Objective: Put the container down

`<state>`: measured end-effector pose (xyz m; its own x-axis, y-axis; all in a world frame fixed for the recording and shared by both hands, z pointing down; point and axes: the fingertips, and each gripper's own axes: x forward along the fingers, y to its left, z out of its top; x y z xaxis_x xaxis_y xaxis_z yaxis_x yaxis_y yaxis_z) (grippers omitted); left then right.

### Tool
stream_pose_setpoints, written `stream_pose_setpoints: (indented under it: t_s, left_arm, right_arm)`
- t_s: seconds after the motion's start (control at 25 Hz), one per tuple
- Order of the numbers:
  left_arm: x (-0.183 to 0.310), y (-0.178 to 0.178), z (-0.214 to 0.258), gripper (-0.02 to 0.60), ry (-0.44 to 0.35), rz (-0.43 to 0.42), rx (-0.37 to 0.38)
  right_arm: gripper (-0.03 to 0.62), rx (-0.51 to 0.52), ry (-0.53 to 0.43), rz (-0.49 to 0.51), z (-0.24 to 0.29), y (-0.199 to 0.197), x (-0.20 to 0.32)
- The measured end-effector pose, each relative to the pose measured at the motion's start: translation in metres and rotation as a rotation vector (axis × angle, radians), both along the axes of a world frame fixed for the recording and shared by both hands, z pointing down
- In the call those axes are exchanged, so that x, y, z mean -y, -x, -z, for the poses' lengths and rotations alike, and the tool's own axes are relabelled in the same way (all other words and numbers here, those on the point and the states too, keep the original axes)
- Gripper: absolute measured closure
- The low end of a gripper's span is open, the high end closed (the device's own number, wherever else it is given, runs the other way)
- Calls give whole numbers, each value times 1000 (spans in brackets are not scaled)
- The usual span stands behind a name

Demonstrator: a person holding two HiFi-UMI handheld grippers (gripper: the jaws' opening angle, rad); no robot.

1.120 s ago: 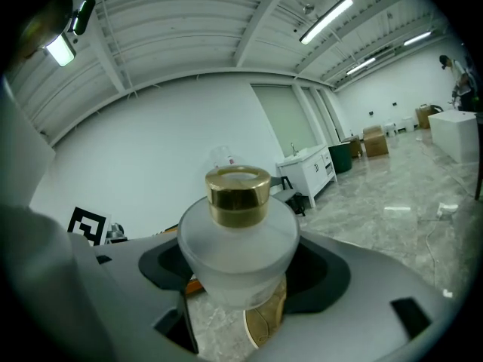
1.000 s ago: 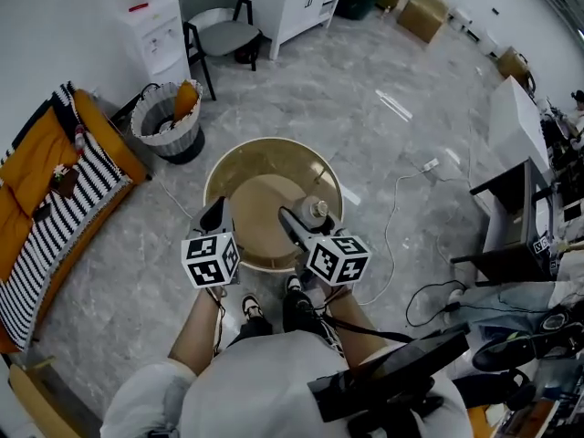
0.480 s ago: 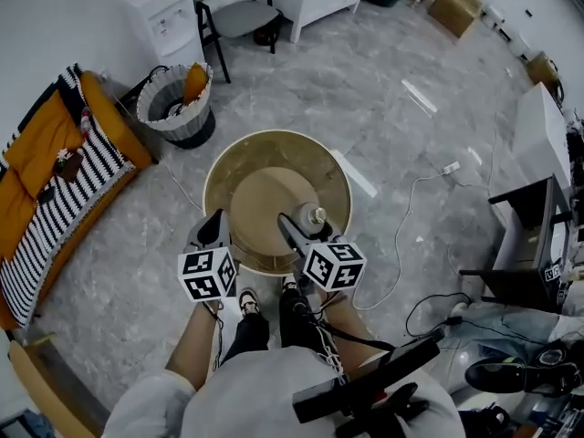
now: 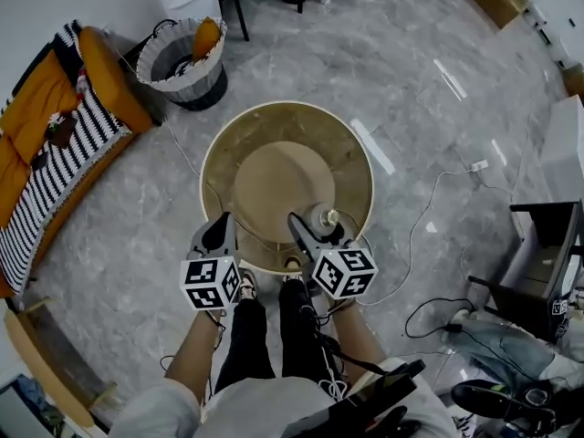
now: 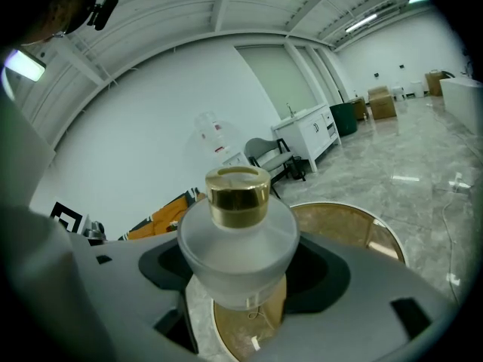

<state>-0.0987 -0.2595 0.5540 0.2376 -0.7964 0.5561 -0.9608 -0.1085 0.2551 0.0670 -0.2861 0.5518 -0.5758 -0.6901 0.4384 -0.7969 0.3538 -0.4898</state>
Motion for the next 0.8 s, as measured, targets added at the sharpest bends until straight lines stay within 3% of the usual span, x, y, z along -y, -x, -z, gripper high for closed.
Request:
stream_pose_setpoints:
  t_s: [0.44,0.8]
  left_arm:
    - [3,-12,-124,574,100,-2,-22]
    - [9,2,-169,574,133,57,-31]
  right_arm:
    - [261,-14,34,10,-113,-4,21]
    - [261,-64,60,23,-163,-8,30]
